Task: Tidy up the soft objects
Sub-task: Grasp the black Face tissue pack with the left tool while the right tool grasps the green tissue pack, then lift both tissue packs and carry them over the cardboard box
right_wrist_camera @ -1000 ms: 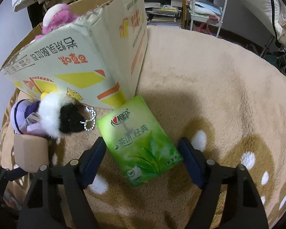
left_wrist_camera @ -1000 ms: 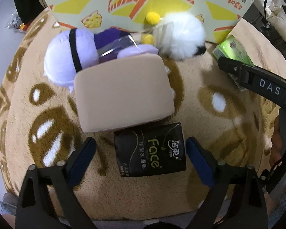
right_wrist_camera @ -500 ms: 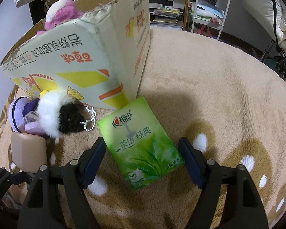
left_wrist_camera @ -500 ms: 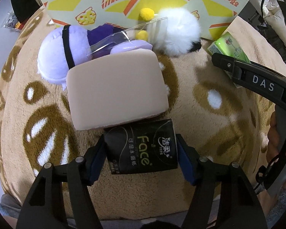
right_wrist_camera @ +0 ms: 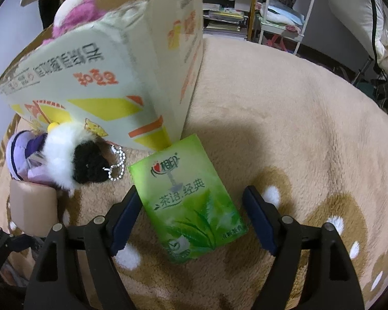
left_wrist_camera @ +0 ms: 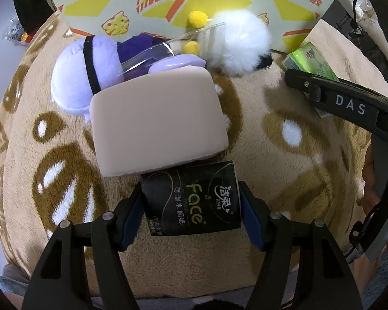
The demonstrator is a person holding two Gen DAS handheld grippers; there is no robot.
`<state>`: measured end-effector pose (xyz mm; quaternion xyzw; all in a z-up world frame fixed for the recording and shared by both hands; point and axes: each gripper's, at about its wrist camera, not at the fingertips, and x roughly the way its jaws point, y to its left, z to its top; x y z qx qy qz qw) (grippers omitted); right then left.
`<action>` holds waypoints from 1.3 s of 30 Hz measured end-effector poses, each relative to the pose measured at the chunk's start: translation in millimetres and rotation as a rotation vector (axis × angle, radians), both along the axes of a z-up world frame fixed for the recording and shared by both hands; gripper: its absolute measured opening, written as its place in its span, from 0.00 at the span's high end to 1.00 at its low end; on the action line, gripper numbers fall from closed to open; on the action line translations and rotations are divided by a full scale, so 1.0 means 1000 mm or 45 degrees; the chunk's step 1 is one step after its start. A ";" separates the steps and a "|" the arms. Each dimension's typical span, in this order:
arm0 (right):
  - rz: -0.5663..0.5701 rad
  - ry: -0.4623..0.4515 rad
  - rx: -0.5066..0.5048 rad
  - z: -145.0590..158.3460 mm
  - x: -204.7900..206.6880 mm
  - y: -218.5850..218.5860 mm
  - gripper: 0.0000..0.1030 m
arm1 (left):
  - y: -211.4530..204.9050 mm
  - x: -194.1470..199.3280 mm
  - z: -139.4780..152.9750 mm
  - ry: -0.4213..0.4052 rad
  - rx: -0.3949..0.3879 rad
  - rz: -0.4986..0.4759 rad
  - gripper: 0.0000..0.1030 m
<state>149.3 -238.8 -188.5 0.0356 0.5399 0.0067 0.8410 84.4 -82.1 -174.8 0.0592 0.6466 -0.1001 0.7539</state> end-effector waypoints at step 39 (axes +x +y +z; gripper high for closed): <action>-0.023 -0.348 0.036 0.099 -0.075 -0.002 0.35 | 0.033 -0.044 0.117 -0.612 -0.011 0.046 0.36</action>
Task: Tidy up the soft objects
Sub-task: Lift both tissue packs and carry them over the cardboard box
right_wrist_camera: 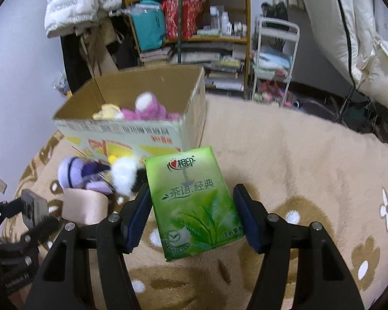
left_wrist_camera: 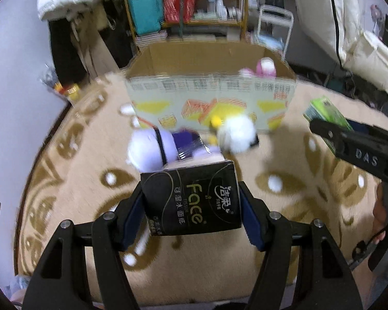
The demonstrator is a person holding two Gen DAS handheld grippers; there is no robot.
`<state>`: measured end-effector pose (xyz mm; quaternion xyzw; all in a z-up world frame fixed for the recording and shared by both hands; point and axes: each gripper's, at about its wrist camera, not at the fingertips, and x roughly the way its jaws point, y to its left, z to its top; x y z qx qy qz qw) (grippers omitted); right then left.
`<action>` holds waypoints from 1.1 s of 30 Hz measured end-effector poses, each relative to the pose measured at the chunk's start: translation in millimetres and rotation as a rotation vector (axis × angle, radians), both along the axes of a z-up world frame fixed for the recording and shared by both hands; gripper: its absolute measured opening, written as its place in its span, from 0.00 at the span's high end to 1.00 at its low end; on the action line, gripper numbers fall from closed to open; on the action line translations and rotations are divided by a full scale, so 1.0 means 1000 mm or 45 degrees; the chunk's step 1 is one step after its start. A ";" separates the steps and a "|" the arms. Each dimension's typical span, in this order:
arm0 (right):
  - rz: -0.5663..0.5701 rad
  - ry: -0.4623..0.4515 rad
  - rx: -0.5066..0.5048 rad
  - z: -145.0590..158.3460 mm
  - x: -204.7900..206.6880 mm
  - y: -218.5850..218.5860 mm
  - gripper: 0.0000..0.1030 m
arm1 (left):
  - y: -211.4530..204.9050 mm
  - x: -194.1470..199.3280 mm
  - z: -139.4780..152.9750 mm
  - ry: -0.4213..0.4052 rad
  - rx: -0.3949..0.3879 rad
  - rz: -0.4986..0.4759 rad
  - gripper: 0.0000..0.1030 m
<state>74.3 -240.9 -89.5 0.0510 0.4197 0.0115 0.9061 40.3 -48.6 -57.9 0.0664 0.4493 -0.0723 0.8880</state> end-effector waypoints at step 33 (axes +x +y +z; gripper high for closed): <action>0.075 -0.575 -0.120 0.110 0.023 0.024 0.36 | -0.002 0.058 0.107 -0.664 0.034 -0.017 0.36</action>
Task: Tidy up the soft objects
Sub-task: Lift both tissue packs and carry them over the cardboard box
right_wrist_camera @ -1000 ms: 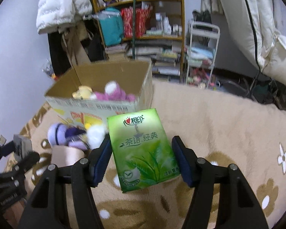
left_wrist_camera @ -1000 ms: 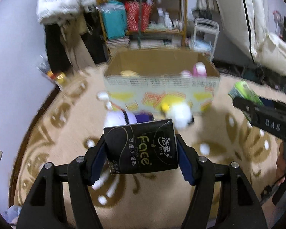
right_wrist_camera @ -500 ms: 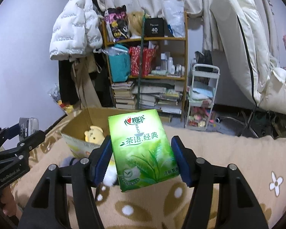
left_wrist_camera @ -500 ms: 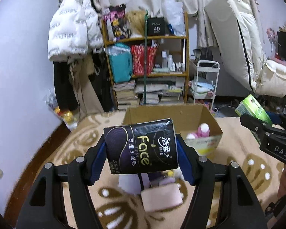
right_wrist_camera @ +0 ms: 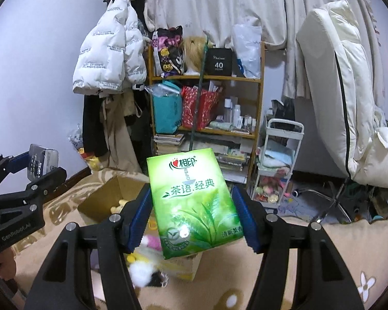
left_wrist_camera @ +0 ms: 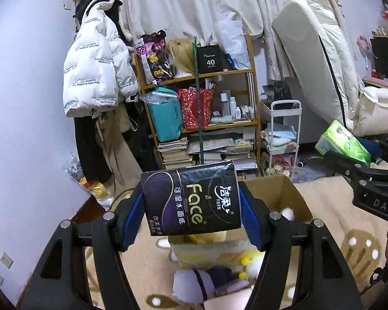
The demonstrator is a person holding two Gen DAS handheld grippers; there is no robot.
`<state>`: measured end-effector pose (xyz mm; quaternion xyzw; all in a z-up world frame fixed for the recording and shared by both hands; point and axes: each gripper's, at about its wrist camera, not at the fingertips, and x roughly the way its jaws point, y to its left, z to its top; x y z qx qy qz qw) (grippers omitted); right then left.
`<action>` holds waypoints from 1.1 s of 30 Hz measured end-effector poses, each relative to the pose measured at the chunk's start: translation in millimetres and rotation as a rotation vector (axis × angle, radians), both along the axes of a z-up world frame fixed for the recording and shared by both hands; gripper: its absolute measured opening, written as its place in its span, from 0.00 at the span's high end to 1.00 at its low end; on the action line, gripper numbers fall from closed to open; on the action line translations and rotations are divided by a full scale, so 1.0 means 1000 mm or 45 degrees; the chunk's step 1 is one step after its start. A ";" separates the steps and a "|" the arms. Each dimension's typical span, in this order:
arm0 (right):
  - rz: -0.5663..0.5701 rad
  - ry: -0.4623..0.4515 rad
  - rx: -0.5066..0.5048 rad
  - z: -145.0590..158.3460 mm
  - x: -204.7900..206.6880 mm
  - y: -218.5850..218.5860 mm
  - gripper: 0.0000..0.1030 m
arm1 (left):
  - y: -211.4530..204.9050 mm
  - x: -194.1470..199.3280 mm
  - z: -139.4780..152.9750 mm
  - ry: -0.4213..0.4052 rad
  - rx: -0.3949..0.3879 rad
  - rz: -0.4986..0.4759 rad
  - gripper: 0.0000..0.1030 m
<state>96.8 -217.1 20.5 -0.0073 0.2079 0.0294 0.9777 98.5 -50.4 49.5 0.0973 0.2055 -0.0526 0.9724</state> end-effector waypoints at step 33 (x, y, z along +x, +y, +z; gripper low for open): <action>0.046 0.179 0.060 -0.067 0.062 -0.001 0.36 | 0.012 0.082 -0.071 0.264 -0.114 -0.019 0.35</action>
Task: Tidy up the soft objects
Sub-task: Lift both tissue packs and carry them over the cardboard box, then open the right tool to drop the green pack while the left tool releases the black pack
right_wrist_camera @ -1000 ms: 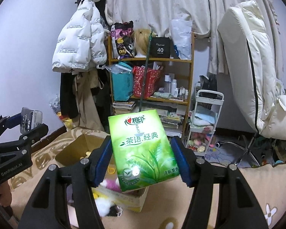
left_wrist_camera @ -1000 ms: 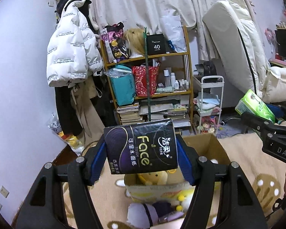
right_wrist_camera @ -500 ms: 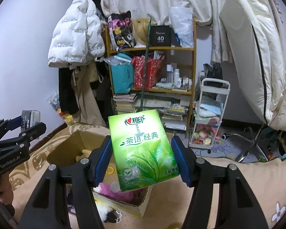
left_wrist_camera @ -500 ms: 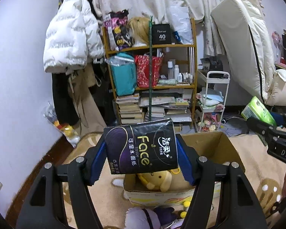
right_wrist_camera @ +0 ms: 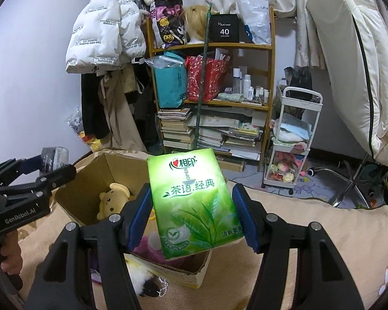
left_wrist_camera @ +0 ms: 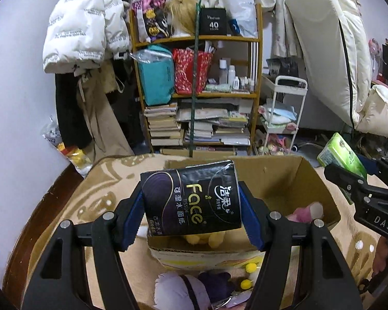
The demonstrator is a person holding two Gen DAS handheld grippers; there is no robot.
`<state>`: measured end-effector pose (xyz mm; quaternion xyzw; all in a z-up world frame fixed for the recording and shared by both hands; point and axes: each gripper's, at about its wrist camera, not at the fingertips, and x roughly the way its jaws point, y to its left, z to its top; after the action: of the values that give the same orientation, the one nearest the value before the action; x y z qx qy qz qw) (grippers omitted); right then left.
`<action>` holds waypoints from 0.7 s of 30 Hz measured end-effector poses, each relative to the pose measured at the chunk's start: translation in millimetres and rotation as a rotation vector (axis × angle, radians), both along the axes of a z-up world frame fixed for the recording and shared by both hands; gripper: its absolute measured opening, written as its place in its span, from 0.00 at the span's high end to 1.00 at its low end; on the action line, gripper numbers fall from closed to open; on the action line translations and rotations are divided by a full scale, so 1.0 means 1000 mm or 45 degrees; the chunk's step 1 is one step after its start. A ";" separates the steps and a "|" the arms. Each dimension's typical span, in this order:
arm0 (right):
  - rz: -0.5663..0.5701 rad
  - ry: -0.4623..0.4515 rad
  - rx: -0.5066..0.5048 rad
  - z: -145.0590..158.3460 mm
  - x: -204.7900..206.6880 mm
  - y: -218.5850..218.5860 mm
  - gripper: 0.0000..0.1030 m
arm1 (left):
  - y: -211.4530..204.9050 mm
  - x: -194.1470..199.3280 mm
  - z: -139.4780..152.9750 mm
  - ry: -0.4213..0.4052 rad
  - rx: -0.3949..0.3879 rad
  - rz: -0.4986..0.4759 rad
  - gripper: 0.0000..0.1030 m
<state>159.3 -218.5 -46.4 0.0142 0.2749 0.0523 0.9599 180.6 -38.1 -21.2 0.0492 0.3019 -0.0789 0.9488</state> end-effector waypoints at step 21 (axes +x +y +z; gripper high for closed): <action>0.031 0.069 0.067 -0.017 0.011 -0.003 0.36 | -0.004 0.008 -0.011 0.037 -0.009 -0.041 0.35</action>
<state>169.9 -221.1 -63.9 0.0375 0.2995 0.0710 0.9507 188.6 -42.2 -32.6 0.0496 0.3145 -0.0960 0.9431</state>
